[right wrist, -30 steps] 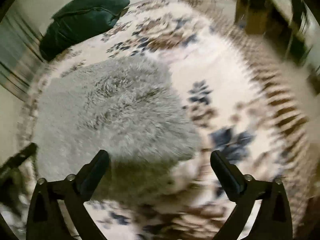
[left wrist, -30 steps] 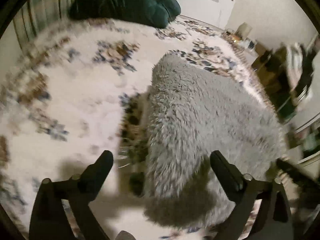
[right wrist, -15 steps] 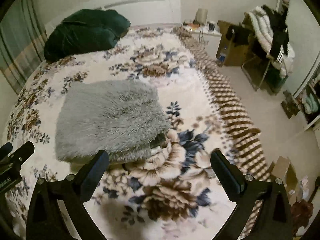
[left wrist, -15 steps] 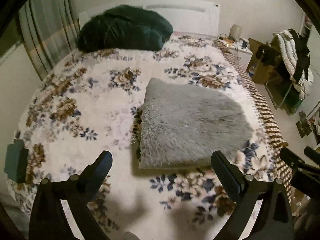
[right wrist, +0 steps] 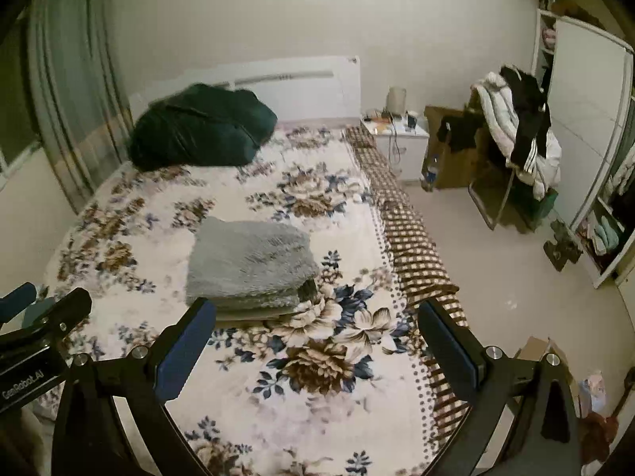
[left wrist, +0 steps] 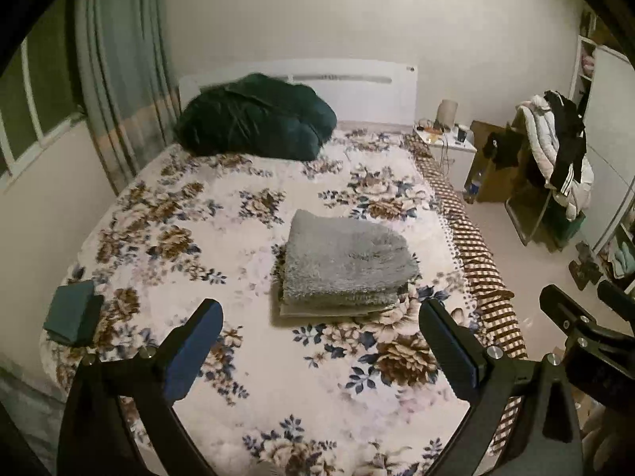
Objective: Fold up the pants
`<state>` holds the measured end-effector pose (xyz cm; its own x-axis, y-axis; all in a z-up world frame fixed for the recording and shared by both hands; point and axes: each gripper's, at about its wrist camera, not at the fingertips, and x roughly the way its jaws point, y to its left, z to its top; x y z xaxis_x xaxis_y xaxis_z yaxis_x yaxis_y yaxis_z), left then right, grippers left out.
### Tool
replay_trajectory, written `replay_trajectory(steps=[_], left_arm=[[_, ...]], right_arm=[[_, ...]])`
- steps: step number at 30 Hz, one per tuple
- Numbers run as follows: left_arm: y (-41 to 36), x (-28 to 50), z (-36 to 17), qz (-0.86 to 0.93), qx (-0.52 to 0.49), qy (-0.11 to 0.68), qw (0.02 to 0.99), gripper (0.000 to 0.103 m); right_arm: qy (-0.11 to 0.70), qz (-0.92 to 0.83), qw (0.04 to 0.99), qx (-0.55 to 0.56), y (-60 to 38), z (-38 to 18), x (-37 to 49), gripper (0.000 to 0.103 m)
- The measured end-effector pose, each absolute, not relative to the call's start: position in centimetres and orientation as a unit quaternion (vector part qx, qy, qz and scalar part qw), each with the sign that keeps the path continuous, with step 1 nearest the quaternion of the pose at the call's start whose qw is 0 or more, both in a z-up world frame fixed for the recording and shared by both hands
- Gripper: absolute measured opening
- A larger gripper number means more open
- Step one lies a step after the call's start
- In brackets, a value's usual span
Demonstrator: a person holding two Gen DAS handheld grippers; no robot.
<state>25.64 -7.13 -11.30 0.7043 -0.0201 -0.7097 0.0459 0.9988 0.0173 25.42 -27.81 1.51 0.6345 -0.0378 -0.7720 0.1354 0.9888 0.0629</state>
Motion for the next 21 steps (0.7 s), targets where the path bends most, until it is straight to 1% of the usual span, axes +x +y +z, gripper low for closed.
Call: replay_trajectory(steps=[5,11,19,21], left_arm=[[-7.0,21.1,-8.1,-0.008,0.005,0.372,0.928,0.101],[-6.6,17.3,-5.8,-0.010,-0.002,0.368,0.930,0.101],[-6.2,15.0,-4.4,-0.008,0.007,0.359,0.933,0.101],[-6.1,14.4,-4.1,-0.004,0.009,0.354,0.935,0.103]], right_arm=[[0.405,-0.033,0.912,0.048,-28.0,7.4,19.4,0.103],[0.391,-0.031,0.919,0.042,-28.1,12.8,13.9,0.103],[0.381,-0.032,0.923,0.045,-27.6,16.6,10.3,0.103],[0.380,-0.027,0.924,0.048,-27.5,17.1,10.1,0.103]])
